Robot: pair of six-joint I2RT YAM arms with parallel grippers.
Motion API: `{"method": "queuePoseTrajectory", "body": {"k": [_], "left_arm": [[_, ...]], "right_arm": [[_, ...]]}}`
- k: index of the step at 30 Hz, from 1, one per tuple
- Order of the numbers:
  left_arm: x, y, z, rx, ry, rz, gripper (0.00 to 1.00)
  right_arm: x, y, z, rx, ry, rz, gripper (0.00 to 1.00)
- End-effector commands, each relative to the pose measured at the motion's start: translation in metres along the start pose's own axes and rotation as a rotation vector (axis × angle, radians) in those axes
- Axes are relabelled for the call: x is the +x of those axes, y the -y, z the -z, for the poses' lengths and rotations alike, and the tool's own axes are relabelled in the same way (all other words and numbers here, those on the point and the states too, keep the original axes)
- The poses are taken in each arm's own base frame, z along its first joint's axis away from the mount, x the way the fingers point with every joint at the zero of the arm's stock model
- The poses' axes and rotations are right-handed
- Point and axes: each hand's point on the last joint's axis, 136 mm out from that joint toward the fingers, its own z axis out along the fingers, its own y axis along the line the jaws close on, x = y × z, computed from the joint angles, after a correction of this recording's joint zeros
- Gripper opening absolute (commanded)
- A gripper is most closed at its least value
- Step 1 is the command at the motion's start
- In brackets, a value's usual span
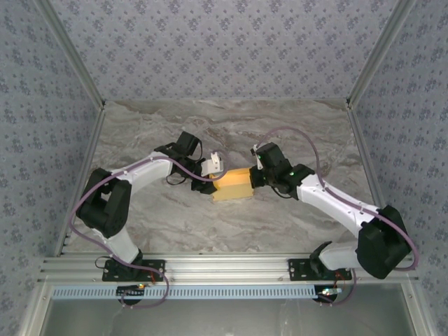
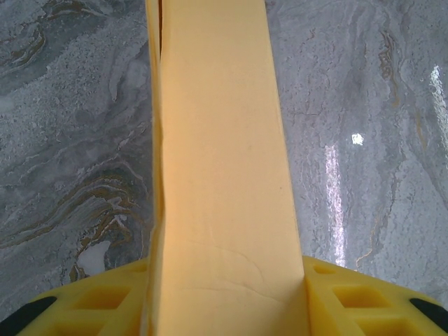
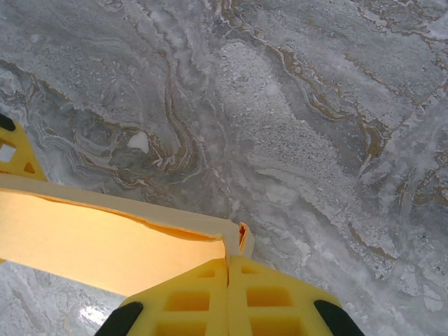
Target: Fold the paper box
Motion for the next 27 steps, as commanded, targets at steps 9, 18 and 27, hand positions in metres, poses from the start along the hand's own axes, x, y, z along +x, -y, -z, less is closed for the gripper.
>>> {"method": "queuePoseTrajectory", "body": {"k": [9,18,27], "left_arm": [[-0.001,-0.006,-0.001,-0.020,-0.020,0.002,0.46],[0.000,-0.009,-0.001,-0.038,-0.031,0.018,0.46],[0.000,-0.013,0.000,-0.053,-0.037,0.032,0.46]], "right_arm": [[0.017,0.001,-0.004,0.035,-0.053,-0.038,0.05],[0.026,0.002,0.000,0.048,-0.045,-0.031,0.05],[0.033,0.004,0.002,0.068,-0.019,-0.042,0.04]]}}
